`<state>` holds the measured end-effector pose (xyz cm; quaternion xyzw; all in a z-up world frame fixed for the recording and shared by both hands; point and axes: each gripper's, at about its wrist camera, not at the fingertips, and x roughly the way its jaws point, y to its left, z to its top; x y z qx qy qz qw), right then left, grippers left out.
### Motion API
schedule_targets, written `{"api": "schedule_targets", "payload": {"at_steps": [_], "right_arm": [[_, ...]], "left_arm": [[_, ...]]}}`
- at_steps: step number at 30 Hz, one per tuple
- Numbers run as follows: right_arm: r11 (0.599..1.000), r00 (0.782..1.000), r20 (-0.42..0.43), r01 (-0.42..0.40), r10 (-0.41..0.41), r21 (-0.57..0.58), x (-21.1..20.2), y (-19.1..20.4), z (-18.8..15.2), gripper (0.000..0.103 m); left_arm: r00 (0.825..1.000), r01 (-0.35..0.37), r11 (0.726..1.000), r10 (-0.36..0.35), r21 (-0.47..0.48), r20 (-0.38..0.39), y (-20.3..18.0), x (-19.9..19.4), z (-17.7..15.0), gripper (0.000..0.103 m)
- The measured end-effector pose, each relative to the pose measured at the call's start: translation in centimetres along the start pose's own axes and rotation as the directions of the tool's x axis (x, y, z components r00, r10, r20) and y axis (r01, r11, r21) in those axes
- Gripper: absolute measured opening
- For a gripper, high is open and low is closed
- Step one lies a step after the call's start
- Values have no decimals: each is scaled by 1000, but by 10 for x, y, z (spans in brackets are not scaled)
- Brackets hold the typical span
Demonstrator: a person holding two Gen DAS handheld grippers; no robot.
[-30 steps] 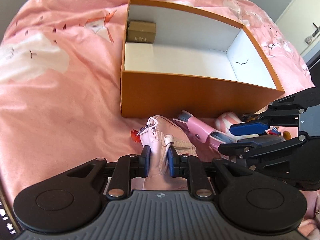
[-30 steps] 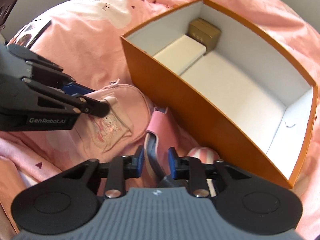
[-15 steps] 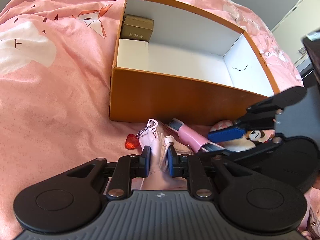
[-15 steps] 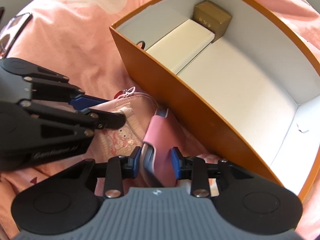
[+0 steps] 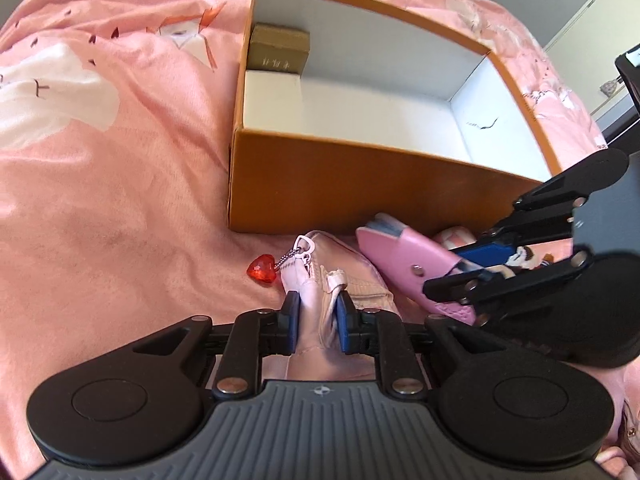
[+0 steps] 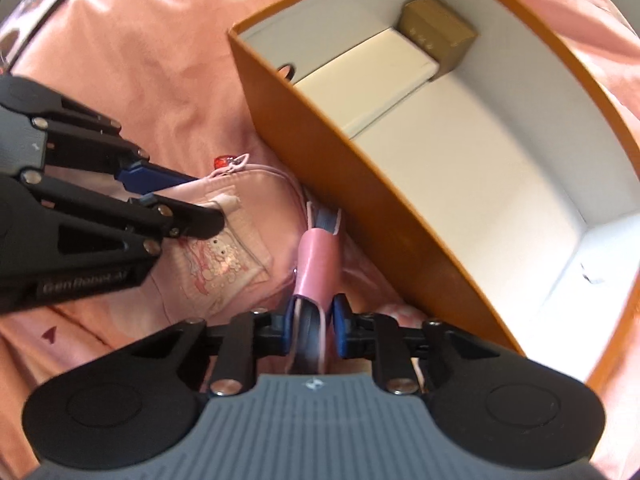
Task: Organize objects
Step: 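Lift the pink backpack and pink wallet and carry both over the orange box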
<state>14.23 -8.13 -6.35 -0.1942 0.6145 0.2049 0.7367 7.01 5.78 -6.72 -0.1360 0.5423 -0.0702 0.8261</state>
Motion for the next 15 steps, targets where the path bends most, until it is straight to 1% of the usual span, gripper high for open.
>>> {"api": "schedule_targets", "payload": {"at_steps": [3,7,11,15], "right_arm": [[998,999,39,-33,31,54,-17,-10,-9,19],[993,992,109,-72,61,94,-44,-16,-22,19],[993,982,184,-67,48,97,-73,-22,-35,19],[992,967,252,-58,29,111,-101,-24,-36,19]], "left_arm": [[1000,8,1000,-8,22,28,-7,-12,-3,19],[996,-7,999,2,54,92,-18,-33,-4,18],[987,-6,997,-6,77,161,-28,-53,-2,17],[973,0,995,-23,99,228,-36,-73,2,17]]}}
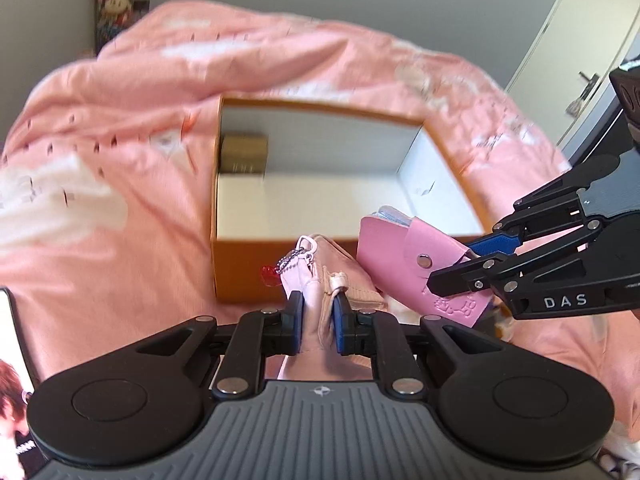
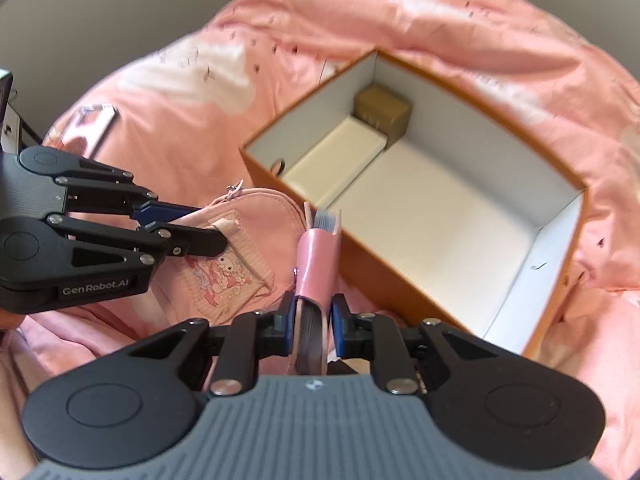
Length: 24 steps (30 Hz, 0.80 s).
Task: Organize objects
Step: 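Lift the pink backpack and pink wallet and carry both over the orange box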
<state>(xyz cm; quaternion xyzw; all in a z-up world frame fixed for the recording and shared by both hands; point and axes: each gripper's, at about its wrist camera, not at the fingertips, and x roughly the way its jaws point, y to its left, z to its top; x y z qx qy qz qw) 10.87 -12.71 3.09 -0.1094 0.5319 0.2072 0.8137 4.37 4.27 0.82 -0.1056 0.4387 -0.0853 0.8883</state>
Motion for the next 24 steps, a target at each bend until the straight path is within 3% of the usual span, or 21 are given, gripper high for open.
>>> {"api": "schedule_targets", "payload": {"at_steps": [7,14,18,24], "right_arm": [[999,991,128,27,-31,35,-49,5,4,19],[995,961,265,62,-79,74,-75,-8,19,19],[990,946,302,81,-114,120,-64,-21,30,19],[973,946,297,60,-127,223,-23,-44,43,19]], "left_arm": [[993,12,999,-15,34,114,-12,-25,21,17],[976,-20,998,5,66,216,-21,-32,57,17],[978,-35,998,24,49,210,-18,-11,73,17],[971,-102,995,100,1,215,-7,23,82,17]]}}
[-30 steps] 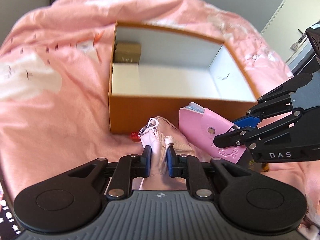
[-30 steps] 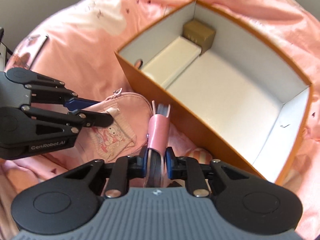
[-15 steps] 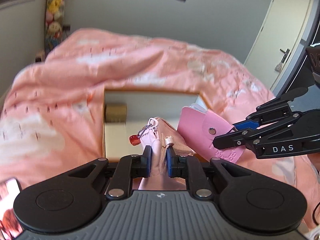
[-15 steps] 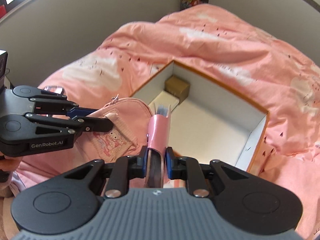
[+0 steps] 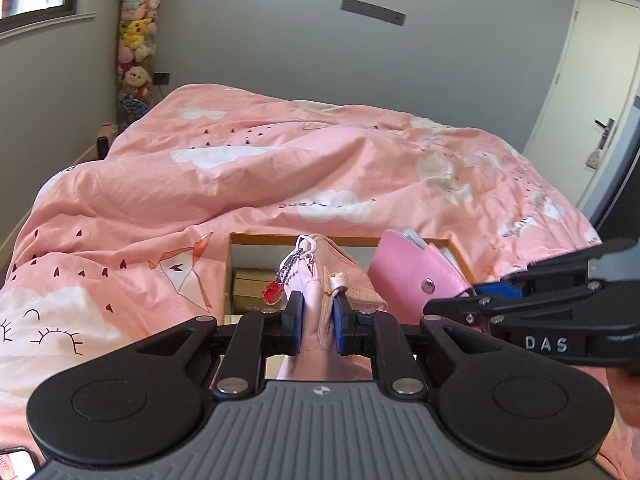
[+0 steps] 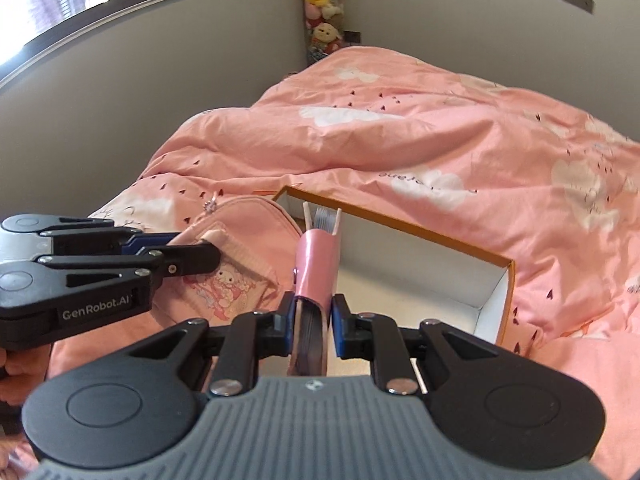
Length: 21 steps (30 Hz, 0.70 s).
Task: Organize objects
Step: 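Lift the pink backpack and pink wallet and carry both over the orange box, then lower the pink wallet into the orange box and open the right tool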
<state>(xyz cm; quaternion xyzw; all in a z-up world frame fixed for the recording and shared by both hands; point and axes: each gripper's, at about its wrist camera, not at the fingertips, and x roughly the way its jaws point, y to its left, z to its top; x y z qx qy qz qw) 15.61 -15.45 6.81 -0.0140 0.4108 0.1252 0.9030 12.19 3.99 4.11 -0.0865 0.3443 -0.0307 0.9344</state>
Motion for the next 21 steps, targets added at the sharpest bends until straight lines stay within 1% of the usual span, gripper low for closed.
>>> {"api": "schedule_targets", "payload": {"at_steps": [4,8,13,18,21], "right_arm": [[999,999,-29,25,-24,45,34,-6,-6,19],[990,997,-79,-2,14,144,67,-16,-15,19],[972,987,-154,-6,43,235,104,-22,-28,19],[941,974,-174,-80,144,330,126,-23,-35,19],[913,957,-187,-135,221,386,137,-23,-39,19]], "left_arm": [[999,-48,999,48,-20,-6,7,19,-6,17],[997,-72,997,71,-16,-15,13,30,-11,17],[994,-110,994,111,11,-11,17,38,-12,17],[994,-108,994,108,-10,-30,25,46,-11,17],[993,-115,993,115,-4,-40,27,49,-14,17]]}}
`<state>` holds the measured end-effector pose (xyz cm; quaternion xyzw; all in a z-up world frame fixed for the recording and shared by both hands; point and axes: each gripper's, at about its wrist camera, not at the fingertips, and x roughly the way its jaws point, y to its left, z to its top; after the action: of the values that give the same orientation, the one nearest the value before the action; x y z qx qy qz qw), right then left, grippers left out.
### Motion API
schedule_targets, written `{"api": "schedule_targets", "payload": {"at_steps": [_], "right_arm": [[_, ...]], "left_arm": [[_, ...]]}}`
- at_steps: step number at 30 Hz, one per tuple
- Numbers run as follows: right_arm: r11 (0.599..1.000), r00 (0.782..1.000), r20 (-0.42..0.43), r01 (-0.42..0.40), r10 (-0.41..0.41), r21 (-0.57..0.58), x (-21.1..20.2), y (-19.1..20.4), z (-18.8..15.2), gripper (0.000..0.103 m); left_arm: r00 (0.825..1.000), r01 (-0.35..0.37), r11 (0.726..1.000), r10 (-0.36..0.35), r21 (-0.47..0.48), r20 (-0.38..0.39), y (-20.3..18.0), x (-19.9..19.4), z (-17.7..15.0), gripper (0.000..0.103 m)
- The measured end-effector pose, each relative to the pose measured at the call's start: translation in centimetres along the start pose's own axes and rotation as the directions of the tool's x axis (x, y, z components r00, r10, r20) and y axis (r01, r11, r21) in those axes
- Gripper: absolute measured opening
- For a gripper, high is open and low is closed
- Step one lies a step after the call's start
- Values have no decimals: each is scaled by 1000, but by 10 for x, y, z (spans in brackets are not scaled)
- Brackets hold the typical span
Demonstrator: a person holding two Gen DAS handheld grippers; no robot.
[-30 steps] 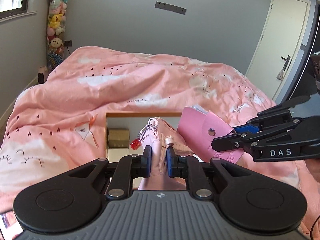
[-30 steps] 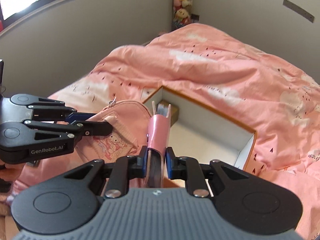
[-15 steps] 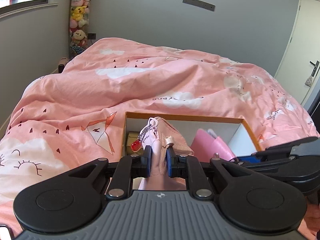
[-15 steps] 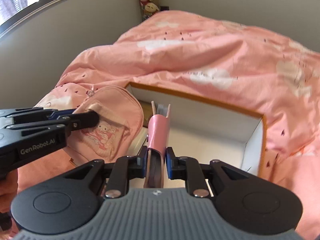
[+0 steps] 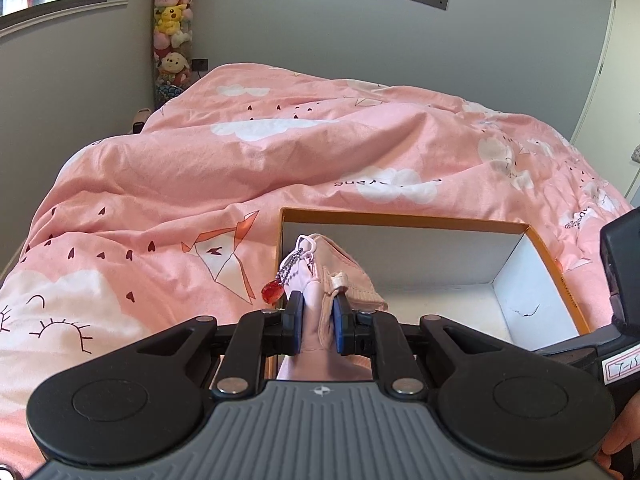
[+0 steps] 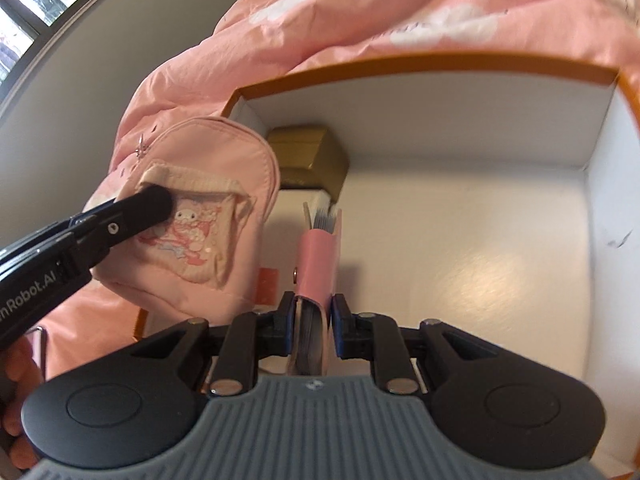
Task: Organize objects
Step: 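Lower the pink wallet into the orange box and open the right tool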
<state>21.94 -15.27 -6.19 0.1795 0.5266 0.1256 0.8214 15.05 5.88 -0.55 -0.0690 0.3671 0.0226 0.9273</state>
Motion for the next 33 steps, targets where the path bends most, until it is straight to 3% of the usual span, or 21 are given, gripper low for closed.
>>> {"api": "schedule_targets", "payload": {"at_steps": [5,11,16,23,25,29,30,33], "right_arm": [[1000,997,-72,-4,4,11,15,-6,0,20],[996,983,-159,82,-88,-45,26,-7,2,23],[978,959,-204,176,-195,-109,34,-6,7,38],[949,919,-276,224,-282,-222,43,-6,11,46],[945,914,-286,223,-289,-240,44,-5,15,59],[943,904,-306,230,-298,-241,51,-9,22,56],[948,902,-323,218,-286,-230,54,-11,22,50],[957,908,-330,195,-259,-214,56,-13,22,49]], "left_arm": [[1000,4,1000,-4,-5,-19,3,6,-2,17],[1000,6,1000,-7,-7,-24,4,8,-2,17],[999,22,999,-22,-31,-28,11,9,2,17],[998,38,998,-41,-57,-41,16,12,4,17],[998,41,997,-43,-60,-40,15,12,4,17],[998,48,997,-51,-65,-40,14,13,4,17],[998,51,997,-54,-65,-42,13,13,3,17],[997,57,996,-59,-64,-45,12,14,0,17]]}}
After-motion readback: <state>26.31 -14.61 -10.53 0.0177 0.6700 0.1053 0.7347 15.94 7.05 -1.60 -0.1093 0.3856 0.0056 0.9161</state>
